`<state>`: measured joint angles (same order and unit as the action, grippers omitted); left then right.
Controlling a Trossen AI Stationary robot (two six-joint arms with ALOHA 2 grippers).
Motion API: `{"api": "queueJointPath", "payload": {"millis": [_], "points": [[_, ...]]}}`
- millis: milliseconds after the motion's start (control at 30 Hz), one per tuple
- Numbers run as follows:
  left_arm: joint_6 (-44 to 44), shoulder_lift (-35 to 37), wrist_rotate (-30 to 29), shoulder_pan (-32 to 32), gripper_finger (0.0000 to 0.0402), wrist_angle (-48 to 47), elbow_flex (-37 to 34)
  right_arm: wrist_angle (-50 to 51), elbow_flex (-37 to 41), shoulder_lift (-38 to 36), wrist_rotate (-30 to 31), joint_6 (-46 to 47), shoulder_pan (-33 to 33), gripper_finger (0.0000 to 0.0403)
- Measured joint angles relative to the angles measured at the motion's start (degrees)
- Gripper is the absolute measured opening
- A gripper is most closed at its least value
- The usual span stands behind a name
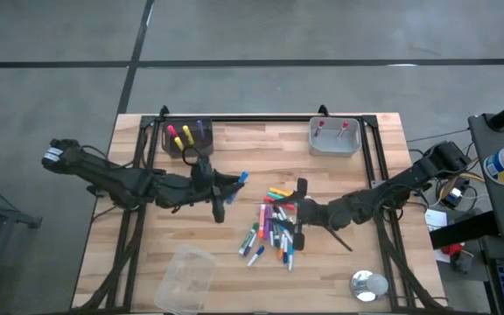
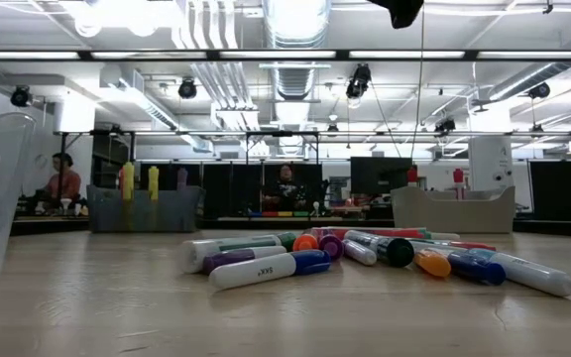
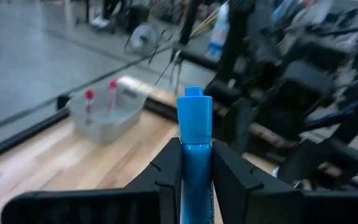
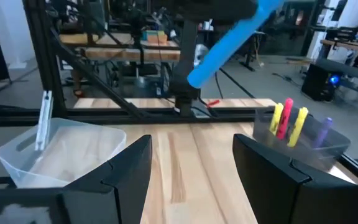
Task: Pick & Place Markers
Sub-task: Put the blue highlighter pen into the black bin
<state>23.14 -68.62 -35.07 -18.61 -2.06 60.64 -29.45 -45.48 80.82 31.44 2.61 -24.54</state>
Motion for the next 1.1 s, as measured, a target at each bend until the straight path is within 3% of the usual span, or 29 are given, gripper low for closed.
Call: {"api": "queueJointPath", "payload": {"millis": [533, 733, 1100], "points": [[-14.1, -3.7, 9.2, 0.0, 0.0062, 21.5, 0.0, -6.7, -0.1, 0.0, -1.5, -4.5, 1.7, 0.0219], [-19.7, -3.7, 11.0, 0.0, 0.0062, 22.8, 0.0, -10.3, -0.1, 0.0, -7.2, -3.4, 1.9, 0.0219], [-20.2, -4.4, 13.4, 0.0, 0.0062, 24.6, 0.0, -10.7, -0.1, 0.0, -7.5, -3.0, 2.0, 0.0219]]}}
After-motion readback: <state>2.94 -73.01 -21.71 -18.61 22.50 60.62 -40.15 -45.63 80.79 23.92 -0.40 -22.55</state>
